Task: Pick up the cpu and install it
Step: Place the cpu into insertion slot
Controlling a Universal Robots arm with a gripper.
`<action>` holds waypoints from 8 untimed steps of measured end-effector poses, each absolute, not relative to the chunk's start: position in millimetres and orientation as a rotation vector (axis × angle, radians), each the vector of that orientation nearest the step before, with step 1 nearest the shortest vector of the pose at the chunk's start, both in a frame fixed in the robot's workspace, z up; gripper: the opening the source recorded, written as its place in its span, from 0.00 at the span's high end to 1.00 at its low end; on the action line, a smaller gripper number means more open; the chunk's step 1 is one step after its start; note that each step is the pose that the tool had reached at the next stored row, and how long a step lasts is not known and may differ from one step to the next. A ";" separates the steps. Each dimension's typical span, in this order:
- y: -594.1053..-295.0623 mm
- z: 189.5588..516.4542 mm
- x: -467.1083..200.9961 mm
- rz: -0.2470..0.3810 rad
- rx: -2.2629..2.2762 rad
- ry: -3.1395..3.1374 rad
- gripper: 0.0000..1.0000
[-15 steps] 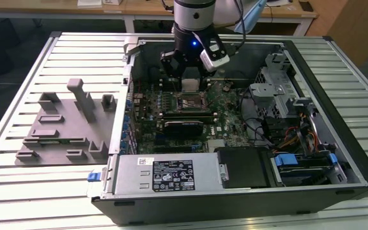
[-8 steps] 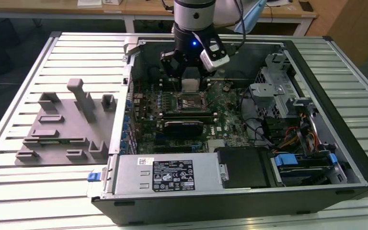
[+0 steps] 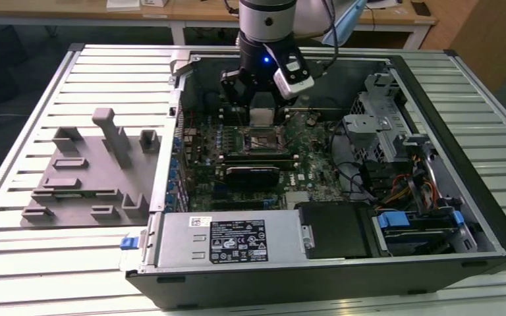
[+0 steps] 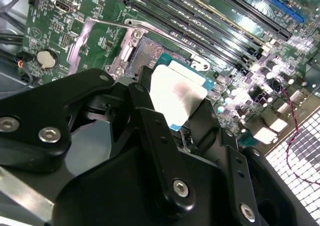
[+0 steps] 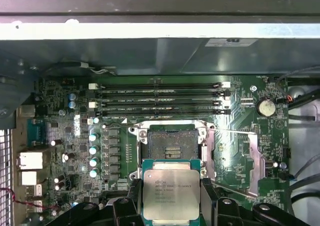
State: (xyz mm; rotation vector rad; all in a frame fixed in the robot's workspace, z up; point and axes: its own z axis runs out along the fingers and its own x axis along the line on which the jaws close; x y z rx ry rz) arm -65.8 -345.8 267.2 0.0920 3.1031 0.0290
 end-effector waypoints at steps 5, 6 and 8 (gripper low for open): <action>-345.8 267.2 -65.8 0.027 0.183 3.099 0.45; -345.8 267.3 -65.8 0.027 0.201 3.097 0.45; -345.8 267.2 -65.8 0.026 0.236 3.095 0.45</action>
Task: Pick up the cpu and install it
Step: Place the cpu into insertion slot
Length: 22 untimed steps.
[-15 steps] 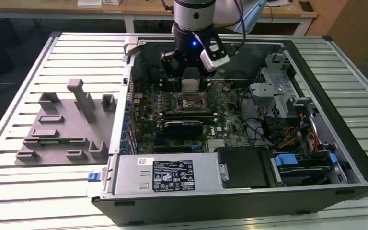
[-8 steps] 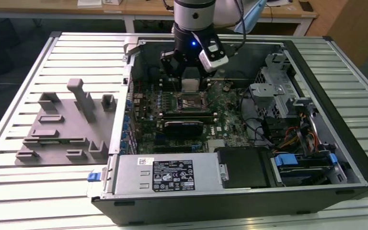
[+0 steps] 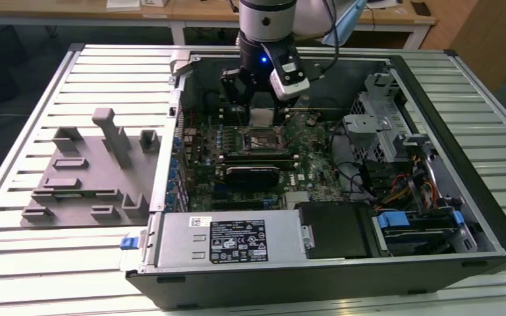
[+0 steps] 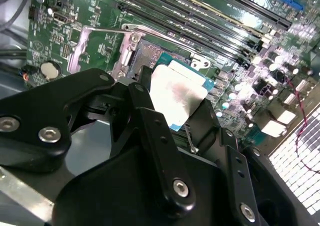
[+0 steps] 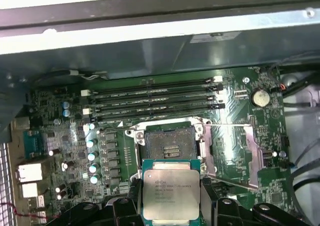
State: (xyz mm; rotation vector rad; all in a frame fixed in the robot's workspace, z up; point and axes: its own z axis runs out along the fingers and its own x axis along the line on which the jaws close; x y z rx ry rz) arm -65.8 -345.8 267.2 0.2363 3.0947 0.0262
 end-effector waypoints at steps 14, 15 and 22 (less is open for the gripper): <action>-345.8 267.3 -65.8 0.021 0.478 3.066 0.45; -345.8 267.2 -65.8 0.021 0.494 3.063 0.45; -345.8 267.3 -65.8 0.019 0.598 3.044 0.45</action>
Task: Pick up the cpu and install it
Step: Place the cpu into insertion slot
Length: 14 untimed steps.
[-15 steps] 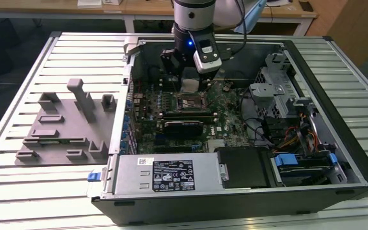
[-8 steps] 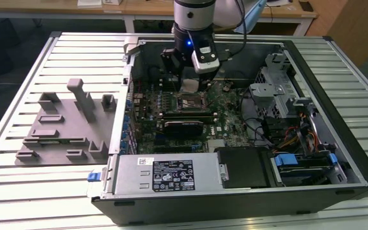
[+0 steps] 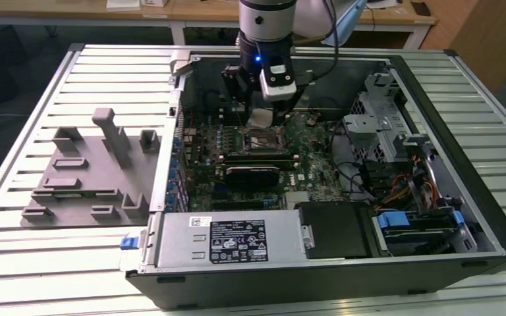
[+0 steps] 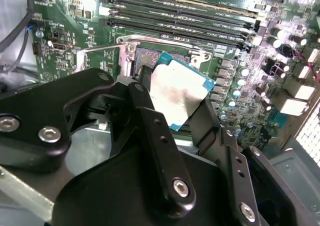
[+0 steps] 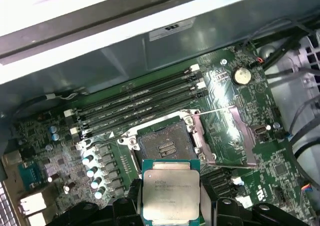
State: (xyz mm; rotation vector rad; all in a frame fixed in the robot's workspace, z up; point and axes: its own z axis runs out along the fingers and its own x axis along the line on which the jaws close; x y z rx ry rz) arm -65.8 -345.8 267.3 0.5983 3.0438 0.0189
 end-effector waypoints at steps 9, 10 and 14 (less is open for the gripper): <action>-345.8 267.3 -65.8 0.016 0.727 3.015 0.45; -345.8 267.3 -65.8 0.016 0.740 3.012 0.45; -345.8 267.3 -65.8 0.015 0.792 2.999 0.45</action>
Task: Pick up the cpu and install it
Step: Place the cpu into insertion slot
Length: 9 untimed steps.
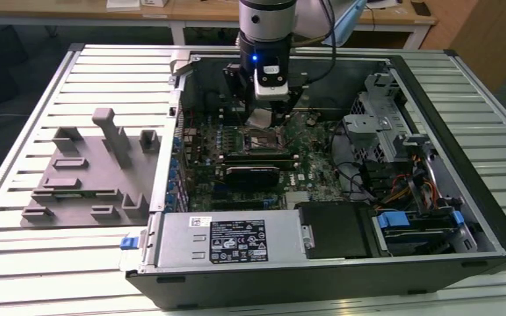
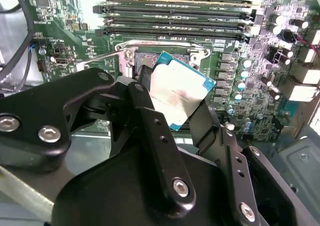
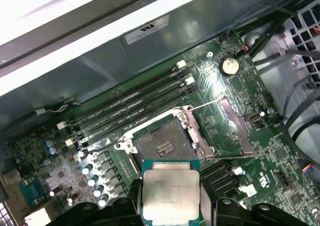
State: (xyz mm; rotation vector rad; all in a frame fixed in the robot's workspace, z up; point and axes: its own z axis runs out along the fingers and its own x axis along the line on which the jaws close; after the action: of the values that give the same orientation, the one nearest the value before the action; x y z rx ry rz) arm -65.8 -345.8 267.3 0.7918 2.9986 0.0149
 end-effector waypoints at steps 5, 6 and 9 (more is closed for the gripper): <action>-345.8 267.3 -65.8 0.014 0.858 2.980 0.45; -345.8 267.3 -65.8 0.013 0.871 2.976 0.45; -345.8 267.2 -65.8 0.013 0.909 2.965 0.45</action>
State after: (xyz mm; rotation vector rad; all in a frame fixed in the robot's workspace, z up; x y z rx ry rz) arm -65.8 -345.8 267.2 0.9093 2.9647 0.0126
